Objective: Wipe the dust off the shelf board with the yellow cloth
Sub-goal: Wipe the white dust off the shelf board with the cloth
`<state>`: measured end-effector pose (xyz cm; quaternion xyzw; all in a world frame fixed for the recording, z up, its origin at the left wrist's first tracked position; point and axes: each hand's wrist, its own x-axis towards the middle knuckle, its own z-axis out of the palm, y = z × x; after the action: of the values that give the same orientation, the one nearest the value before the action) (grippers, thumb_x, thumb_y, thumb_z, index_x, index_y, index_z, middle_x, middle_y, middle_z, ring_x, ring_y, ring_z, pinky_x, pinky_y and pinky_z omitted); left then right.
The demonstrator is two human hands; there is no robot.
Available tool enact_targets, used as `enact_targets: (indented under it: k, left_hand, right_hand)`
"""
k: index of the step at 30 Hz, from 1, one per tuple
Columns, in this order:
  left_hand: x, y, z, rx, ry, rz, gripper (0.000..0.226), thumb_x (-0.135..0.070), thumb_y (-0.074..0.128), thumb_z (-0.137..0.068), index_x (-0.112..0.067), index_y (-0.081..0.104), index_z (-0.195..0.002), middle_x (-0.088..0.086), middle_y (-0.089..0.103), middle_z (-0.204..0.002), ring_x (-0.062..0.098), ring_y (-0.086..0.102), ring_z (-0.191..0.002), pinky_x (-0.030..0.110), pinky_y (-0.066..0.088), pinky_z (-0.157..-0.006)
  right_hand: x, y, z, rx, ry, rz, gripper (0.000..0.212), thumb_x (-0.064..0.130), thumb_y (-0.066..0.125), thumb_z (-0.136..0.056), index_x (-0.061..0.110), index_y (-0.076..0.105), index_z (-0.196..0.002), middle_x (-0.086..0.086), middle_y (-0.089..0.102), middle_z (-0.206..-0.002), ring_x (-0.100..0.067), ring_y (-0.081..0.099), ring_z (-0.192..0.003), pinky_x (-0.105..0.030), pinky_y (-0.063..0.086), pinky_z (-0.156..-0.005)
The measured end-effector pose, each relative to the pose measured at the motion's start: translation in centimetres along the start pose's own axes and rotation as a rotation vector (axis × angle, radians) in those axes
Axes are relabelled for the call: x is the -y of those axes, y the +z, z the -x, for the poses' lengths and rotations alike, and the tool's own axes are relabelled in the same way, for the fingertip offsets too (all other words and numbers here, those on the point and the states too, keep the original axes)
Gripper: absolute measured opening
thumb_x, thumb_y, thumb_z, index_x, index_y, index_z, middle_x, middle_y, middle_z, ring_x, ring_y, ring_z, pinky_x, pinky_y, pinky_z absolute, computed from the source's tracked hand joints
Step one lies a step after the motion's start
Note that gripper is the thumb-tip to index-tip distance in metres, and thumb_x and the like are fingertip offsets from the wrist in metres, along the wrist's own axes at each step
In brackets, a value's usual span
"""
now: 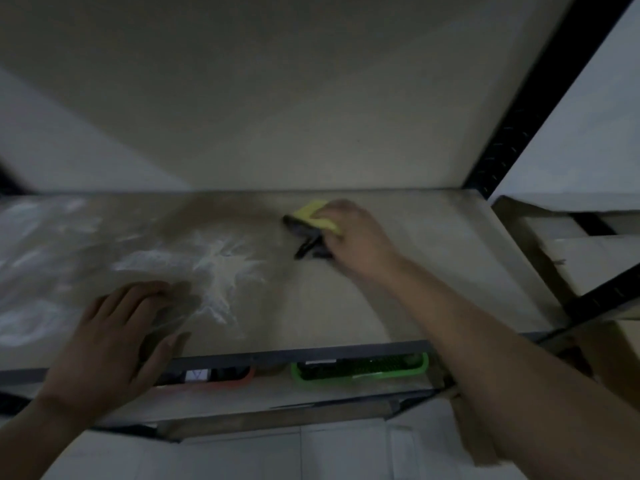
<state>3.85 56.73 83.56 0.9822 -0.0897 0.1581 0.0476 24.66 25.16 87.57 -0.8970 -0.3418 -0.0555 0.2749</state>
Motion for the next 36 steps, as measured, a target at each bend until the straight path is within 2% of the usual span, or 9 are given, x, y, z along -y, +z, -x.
enact_targets:
  k: [3,7,13,19,23,26,30,33,36]
  left_hand:
    - [0.0,0.1,0.0,0.003,-0.013,0.007,0.065,-0.054,0.029,-0.102,-0.002,0.066,-0.117,0.016,0.061,-0.125,0.04,0.059,-0.111,0.052,0.045,-0.086]
    - [-0.2,-0.2,0.0,0.03,-0.039,-0.014,0.055,-0.047,0.042,-0.095,-0.004,0.066,-0.119,0.015,0.061,-0.126,0.039,0.059,-0.113,0.049,0.043,-0.09]
    - [-0.2,-0.2,0.1,0.027,-0.039,-0.044,0.052,-0.044,0.045,-0.093,-0.002,0.064,-0.119,0.018,0.061,-0.125,0.041,0.058,-0.113,0.05,0.043,-0.091]
    - [-0.1,-0.3,0.3,0.024,-0.03,-0.041,0.063,-0.053,0.031,-0.102,-0.002,0.063,-0.118,0.018,0.06,-0.125,0.038,0.056,-0.113,0.047,0.042,-0.094]
    - [-0.2,0.0,0.3,0.015,-0.04,-0.038,0.067,-0.057,0.027,-0.103,-0.003,0.063,-0.118,0.017,0.06,-0.124,0.037,0.055,-0.113,0.046,0.041,-0.093]
    - [-0.1,0.1,0.2,0.019,-0.038,-0.04,0.067,-0.058,0.027,-0.102,-0.003,0.063,-0.116,0.017,0.06,-0.124,0.037,0.056,-0.113,0.048,0.044,-0.092]
    - [0.0,0.1,0.1,0.029,-0.026,-0.034,0.065,-0.057,0.029,-0.102,-0.004,0.063,-0.119,0.015,0.06,-0.125,0.037,0.057,-0.113,0.047,0.045,-0.093]
    - [0.1,0.1,0.2,0.032,-0.014,-0.033,0.063,-0.055,0.033,-0.101,-0.004,0.064,-0.12,0.015,0.06,-0.125,0.036,0.058,-0.113,0.047,0.045,-0.093]
    - [0.2,0.2,0.3,0.034,-0.025,-0.034,0.059,-0.052,0.04,-0.097,-0.003,0.065,-0.118,0.015,0.06,-0.125,0.036,0.058,-0.113,0.047,0.046,-0.093]
  right_hand:
    - [-8.7,-5.9,0.7,-0.197,0.248,0.214,0.052,0.034,0.041,-0.087,0.007,0.061,-0.126,-0.019,0.059,-0.13,-0.037,0.057,-0.113,-0.043,0.047,-0.098]
    - [-17.0,-9.4,3.0,0.081,0.732,0.587,0.06,0.052,0.034,-0.092,0.014,0.043,-0.138,-0.023,0.044,-0.14,-0.043,0.04,-0.126,-0.051,0.038,-0.104]
    - [-6.7,-0.1,-0.9,-0.037,0.363,0.469,0.073,0.039,0.018,-0.075,0.006,0.058,-0.127,-0.022,0.059,-0.125,-0.043,0.056,-0.108,-0.046,0.045,-0.093]
    - [3.3,2.7,-3.0,0.165,-0.074,0.088,0.045,0.021,0.052,-0.082,0.014,0.063,-0.125,-0.013,0.06,-0.13,-0.029,0.056,-0.118,-0.029,0.039,-0.1]
    - [-3.7,-1.3,-3.5,-0.045,0.21,0.157,0.049,0.029,0.054,-0.083,0.015,0.06,-0.13,-0.019,0.06,-0.127,-0.036,0.058,-0.113,-0.033,0.044,-0.097]
    - [-4.7,-0.4,-2.7,0.004,0.456,0.444,0.05,0.044,0.044,-0.092,0.015,0.053,-0.132,-0.018,0.055,-0.128,-0.039,0.053,-0.112,-0.041,0.042,-0.094]
    - [3.2,4.6,-2.2,-0.068,0.276,0.353,0.05,0.037,0.038,-0.079,0.015,0.065,-0.116,-0.015,0.057,-0.124,-0.04,0.051,-0.107,-0.041,0.039,-0.088]
    - [5.9,6.1,-2.9,0.101,0.029,0.104,0.045,0.026,0.045,-0.076,0.019,0.069,-0.114,-0.009,0.062,-0.124,-0.031,0.056,-0.108,-0.034,0.043,-0.095]
    - [2.6,3.5,-3.7,-0.017,0.117,0.065,0.054,0.026,0.043,-0.068,0.022,0.07,-0.114,-0.009,0.065,-0.121,-0.031,0.059,-0.108,-0.036,0.047,-0.099]
